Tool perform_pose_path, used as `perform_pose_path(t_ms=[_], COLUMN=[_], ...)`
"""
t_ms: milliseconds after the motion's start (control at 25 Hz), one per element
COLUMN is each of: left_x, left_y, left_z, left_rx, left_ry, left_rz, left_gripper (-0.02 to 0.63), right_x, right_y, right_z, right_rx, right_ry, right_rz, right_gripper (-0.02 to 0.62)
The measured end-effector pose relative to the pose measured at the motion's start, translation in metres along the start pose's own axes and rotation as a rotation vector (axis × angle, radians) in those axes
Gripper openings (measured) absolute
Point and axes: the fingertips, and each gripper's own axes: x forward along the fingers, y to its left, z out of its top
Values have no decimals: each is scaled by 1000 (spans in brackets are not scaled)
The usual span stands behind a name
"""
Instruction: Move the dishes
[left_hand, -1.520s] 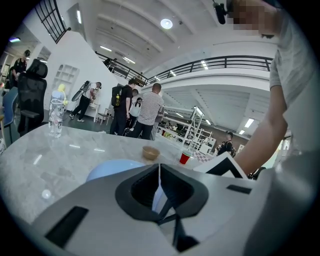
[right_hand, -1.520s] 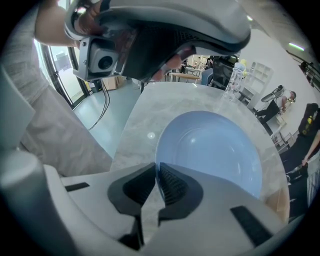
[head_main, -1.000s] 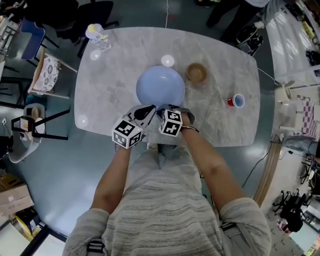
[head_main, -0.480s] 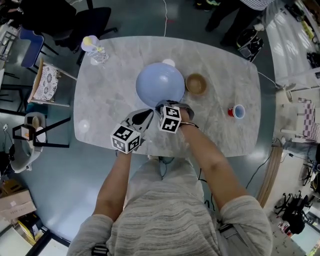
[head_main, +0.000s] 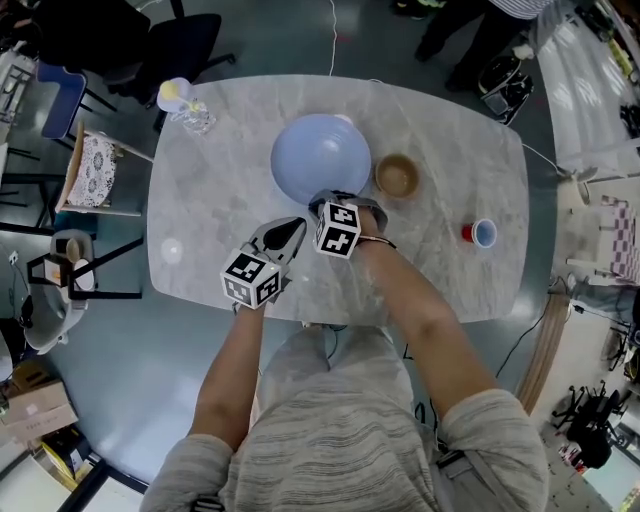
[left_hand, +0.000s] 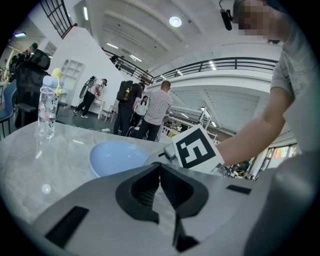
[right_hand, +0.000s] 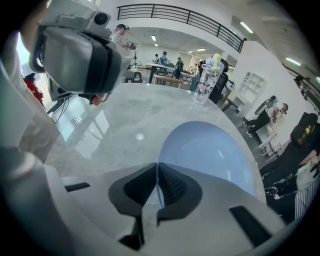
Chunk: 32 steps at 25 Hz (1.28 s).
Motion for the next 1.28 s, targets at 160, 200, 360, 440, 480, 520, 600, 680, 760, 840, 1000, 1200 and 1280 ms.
perform_pose_path(t_ms=[160, 200, 360, 440, 480, 520, 600, 680, 760, 840, 1000, 1200, 1280], left_x=[5, 6, 8, 7, 7, 7, 6, 5, 5, 5, 7, 16, 24], left_y=[3, 3, 2, 3, 3, 4, 4, 3, 1, 0, -9, -30, -42], left_z=[2, 2, 2, 2, 1, 1, 2, 5, 7, 8, 12, 18, 21], left_rx=[-3, -5, -8, -9, -9, -9, -8, -6, -2, 2, 10, 30, 32], left_ry=[0, -2, -2, 2, 3, 4, 4, 3, 2, 2, 0, 2, -2], left_rz=[0, -1, -4, -4, -4, -5, -5, -6, -8, -11, -27, -68, -93], left_gripper=[22, 21, 21, 21, 22, 21, 22, 22, 21, 21, 21, 22, 21], right_x=[3, 3, 2, 2, 2, 2, 1, -3, -7, -13, -33, -69, -85], right_y=[-1, 0, -1, -2, -2, -2, -1, -1, -1, -2, -6, -9, -10], right_z=[-4, -5, -5, -2, 0, 1, 4, 5, 5, 5, 2, -8, -16], right_rx=[7, 9, 18, 24, 27, 31, 36, 36, 45, 62, 93, 161, 194], right_ry=[1, 2, -8, -19, -24, -28, -35, -40, -50, -63, -87, -138, -157], right_rz=[0, -1, -3, -7, -7, -5, 0, -2, -11, -22, -64, -142, -175], right_gripper=[29, 29, 31, 33, 42, 65, 89, 89, 89, 89, 86, 75, 74])
